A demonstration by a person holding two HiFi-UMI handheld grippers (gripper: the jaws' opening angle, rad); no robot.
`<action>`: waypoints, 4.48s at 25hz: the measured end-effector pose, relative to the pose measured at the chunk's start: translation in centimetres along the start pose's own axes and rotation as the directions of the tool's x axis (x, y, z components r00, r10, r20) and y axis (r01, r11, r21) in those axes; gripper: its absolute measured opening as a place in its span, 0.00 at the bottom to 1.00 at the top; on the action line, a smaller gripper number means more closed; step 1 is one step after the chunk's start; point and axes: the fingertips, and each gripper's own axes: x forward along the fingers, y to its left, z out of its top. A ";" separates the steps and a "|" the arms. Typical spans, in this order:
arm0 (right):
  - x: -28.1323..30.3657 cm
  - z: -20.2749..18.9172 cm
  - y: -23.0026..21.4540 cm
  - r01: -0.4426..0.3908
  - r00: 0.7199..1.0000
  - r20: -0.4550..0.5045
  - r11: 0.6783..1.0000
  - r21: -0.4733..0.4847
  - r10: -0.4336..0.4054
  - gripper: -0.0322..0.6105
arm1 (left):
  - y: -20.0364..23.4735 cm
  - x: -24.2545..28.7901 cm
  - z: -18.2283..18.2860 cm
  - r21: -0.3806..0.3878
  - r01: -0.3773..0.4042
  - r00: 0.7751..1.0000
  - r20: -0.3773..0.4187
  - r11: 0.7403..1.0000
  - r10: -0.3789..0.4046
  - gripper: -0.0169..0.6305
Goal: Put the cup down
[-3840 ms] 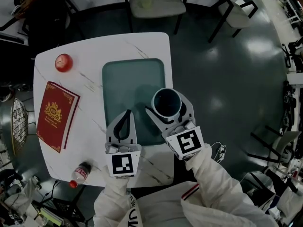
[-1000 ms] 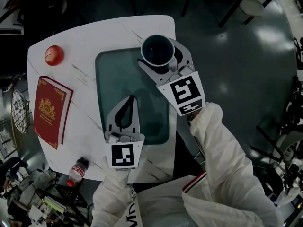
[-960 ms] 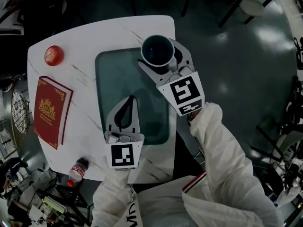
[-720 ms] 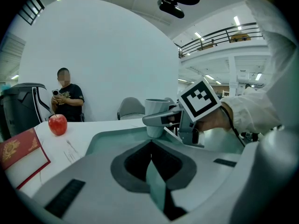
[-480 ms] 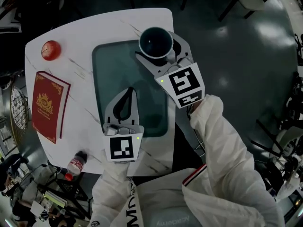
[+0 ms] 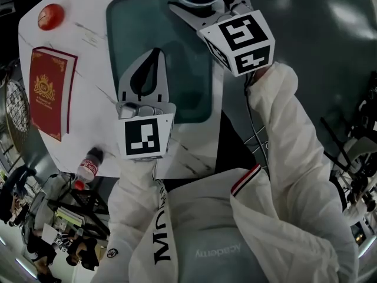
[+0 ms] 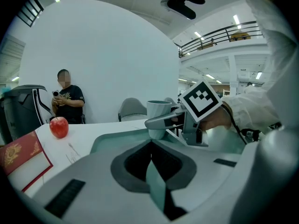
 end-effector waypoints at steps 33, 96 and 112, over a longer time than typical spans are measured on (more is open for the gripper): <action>-14.0 3.9 5.2 0.143 0.972 0.173 0.984 0.102 -0.159 0.69 | -2.2 -6.5 5.1 0.092 0.083 0.993 0.079 0.992 -0.090 0.04; -30.2 7.3 25.1 0.385 0.900 0.166 0.913 0.135 -0.404 0.06 | -4.4 -28.4 5.5 0.181 0.179 0.964 0.165 0.967 -0.209 0.04; -32.7 6.8 28.6 0.365 0.911 0.135 0.914 0.178 -0.390 0.06 | -5.9 -31.5 5.7 0.194 0.211 0.958 0.156 0.958 -0.242 0.04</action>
